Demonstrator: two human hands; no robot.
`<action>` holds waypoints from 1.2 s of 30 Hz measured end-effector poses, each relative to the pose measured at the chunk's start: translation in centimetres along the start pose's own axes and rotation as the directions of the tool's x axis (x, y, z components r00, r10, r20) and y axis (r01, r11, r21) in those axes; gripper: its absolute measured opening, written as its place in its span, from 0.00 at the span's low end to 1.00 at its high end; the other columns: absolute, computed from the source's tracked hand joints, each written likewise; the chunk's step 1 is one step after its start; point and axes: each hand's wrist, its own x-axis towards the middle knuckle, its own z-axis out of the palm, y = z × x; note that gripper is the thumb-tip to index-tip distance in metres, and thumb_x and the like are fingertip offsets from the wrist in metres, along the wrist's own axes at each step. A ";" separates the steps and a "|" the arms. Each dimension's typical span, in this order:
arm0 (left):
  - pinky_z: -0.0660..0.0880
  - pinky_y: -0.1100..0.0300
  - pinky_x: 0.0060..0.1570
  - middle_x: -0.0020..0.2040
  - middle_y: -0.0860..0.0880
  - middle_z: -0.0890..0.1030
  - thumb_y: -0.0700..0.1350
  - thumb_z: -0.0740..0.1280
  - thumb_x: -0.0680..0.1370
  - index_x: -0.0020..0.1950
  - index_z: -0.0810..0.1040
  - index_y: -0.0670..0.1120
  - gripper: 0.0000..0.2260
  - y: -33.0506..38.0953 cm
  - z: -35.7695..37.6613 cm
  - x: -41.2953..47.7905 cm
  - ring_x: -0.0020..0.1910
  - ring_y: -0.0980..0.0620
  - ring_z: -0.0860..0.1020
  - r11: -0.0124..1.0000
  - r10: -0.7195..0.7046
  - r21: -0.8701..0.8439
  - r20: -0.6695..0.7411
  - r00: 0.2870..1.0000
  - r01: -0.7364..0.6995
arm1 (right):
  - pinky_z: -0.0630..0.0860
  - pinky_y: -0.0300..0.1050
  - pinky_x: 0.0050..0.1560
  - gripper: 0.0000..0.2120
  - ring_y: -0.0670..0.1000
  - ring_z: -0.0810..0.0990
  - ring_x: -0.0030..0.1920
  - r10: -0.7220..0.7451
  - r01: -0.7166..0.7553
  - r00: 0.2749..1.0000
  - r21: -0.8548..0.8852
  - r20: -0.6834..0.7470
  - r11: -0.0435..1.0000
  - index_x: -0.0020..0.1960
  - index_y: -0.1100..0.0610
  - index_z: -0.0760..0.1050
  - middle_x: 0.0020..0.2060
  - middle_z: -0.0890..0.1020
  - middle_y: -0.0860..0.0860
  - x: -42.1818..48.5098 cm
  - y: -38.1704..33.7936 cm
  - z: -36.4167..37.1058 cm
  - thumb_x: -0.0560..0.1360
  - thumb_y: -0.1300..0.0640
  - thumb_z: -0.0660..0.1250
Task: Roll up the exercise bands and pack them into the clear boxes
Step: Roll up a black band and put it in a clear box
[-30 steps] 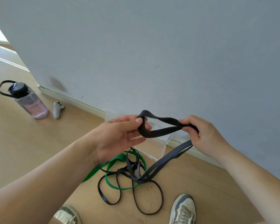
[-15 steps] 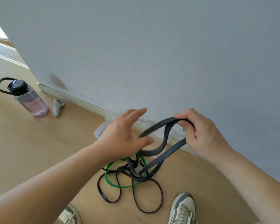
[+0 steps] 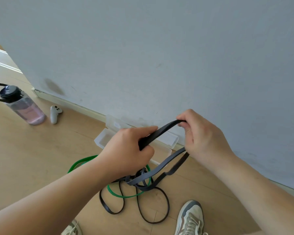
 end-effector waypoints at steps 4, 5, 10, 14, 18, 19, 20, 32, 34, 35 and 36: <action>0.78 0.57 0.39 0.39 0.56 0.85 0.46 0.73 0.79 0.63 0.84 0.58 0.14 -0.6 -1.5 0.0 0.36 0.55 0.80 0.990 0.139 -0.005 -0.202 0.969 -0.143 | 0.78 0.50 0.43 0.08 0.51 0.80 0.44 0.129 -0.125 0.988 -0.045 0.090 0.991 0.59 0.49 0.70 0.48 0.83 0.48 0.8 2.5 -0.6 0.84 0.61 0.59; 0.77 0.55 0.38 0.38 0.54 0.84 0.44 0.74 0.79 0.61 0.85 0.55 0.12 -0.7 -1.5 -0.1 0.35 0.53 0.79 0.975 0.221 0.027 -0.248 0.943 -0.221 | 0.76 0.48 0.40 0.09 0.50 0.79 0.40 0.107 -0.102 0.988 -0.052 0.114 0.993 0.59 0.49 0.69 0.47 0.83 0.48 0.8 2.5 -0.3 0.84 0.61 0.59; 0.77 0.63 0.35 0.36 0.55 0.84 0.47 0.75 0.77 0.50 0.87 0.57 0.05 0.5 -1.8 0.0 0.33 0.56 0.80 0.956 0.014 -0.285 -0.192 0.981 -0.069 | 0.78 0.51 0.36 0.09 0.45 0.77 0.33 0.135 -0.146 0.931 0.007 0.339 0.989 0.56 0.45 0.65 0.46 0.82 0.48 0.5 1.7 0.7 0.82 0.59 0.60; 0.74 0.63 0.32 0.30 0.57 0.81 0.48 0.73 0.79 0.44 0.87 0.57 0.05 1.4 -1.6 -0.1 0.29 0.58 0.77 0.928 -0.035 -0.373 -0.123 0.992 -0.013 | 0.81 0.52 0.54 0.17 0.50 0.82 0.54 0.119 -0.193 0.929 0.186 0.349 0.963 0.61 0.42 0.68 0.51 0.82 0.43 -0.2 0.3 1.4 0.81 0.63 0.61; 0.74 0.75 0.41 0.40 0.61 0.87 0.39 0.74 0.78 0.51 0.88 0.51 0.07 2.2 -1.6 -0.4 0.39 0.67 0.83 0.883 -0.027 -0.470 -0.073 0.997 -0.010 | 0.76 0.35 0.61 0.19 0.43 0.82 0.60 0.079 -0.220 0.961 0.559 0.266 0.799 0.61 0.46 0.73 0.53 0.84 0.40 -1.1 -3.0 1.5 0.76 0.64 0.72; 0.75 0.74 0.42 0.42 0.59 0.87 0.39 0.74 0.78 0.52 0.88 0.50 0.07 2.3 -1.6 -0.4 0.40 0.65 0.83 0.875 -0.030 -0.484 -0.056 0.998 -0.001 | 0.78 0.38 0.61 0.18 0.45 0.83 0.58 0.081 -0.240 0.960 0.633 0.269 0.736 0.60 0.48 0.73 0.51 0.85 0.44 -1.3 -3.6 1.5 0.76 0.63 0.73; 0.76 0.72 0.42 0.42 0.56 0.88 0.39 0.74 0.78 0.53 0.88 0.50 0.07 2.2 -1.6 -0.4 0.40 0.63 0.84 0.863 -0.031 -0.505 -0.041 0.999 0.006 | 0.80 0.43 0.60 0.16 0.48 0.85 0.55 0.084 -0.253 0.959 0.682 0.271 0.686 0.59 0.49 0.73 0.49 0.86 0.47 -1.4 -4.1 1.4 0.77 0.62 0.73; 0.79 0.55 0.44 0.46 0.54 0.82 0.50 0.75 0.77 0.67 0.81 0.50 0.19 -0.5 -2.1 -0.4 0.42 0.55 0.80 0.904 0.422 0.115 -0.087 0.903 -0.411 | 0.79 0.54 0.48 0.10 0.50 0.79 0.42 0.011 -0.227 0.900 0.444 0.437 0.867 0.55 0.46 0.72 0.40 0.79 0.47 -1.0 -2.7 1.6 0.85 0.59 0.57; 0.79 0.53 0.43 0.46 0.53 0.81 0.48 0.74 0.78 0.65 0.81 0.51 0.15 -0.7 -2.3 -0.2 0.42 0.54 0.80 0.889 0.444 0.138 -0.025 0.895 -0.437 | 0.79 0.56 0.49 0.15 0.52 0.79 0.43 0.013 -0.237 0.886 0.428 0.463 0.872 0.51 0.39 0.72 0.41 0.79 0.48 -0.8 -2.7 1.5 0.85 0.60 0.57; 0.79 0.53 0.43 0.47 0.53 0.81 0.47 0.74 0.79 0.63 0.81 0.51 0.13 -0.8 -2.3 -0.1 0.42 0.54 0.80 0.887 0.447 0.140 -0.018 0.894 -0.440 | 0.79 0.57 0.50 0.16 0.52 0.79 0.44 0.012 -0.241 0.877 0.420 0.480 0.875 0.51 0.38 0.72 0.42 0.79 0.48 -0.7 -2.5 1.5 0.85 0.59 0.58; 0.79 0.53 0.43 0.47 0.54 0.81 0.47 0.73 0.79 0.62 0.82 0.52 0.11 -0.9 -2.4 0.0 0.42 0.55 0.80 0.890 0.443 0.132 -0.030 0.896 -0.436 | 0.79 0.55 0.53 0.15 0.51 0.80 0.46 0.008 -0.240 0.872 0.414 0.489 0.878 0.52 0.38 0.74 0.43 0.80 0.47 -0.7 -2.4 1.5 0.84 0.58 0.59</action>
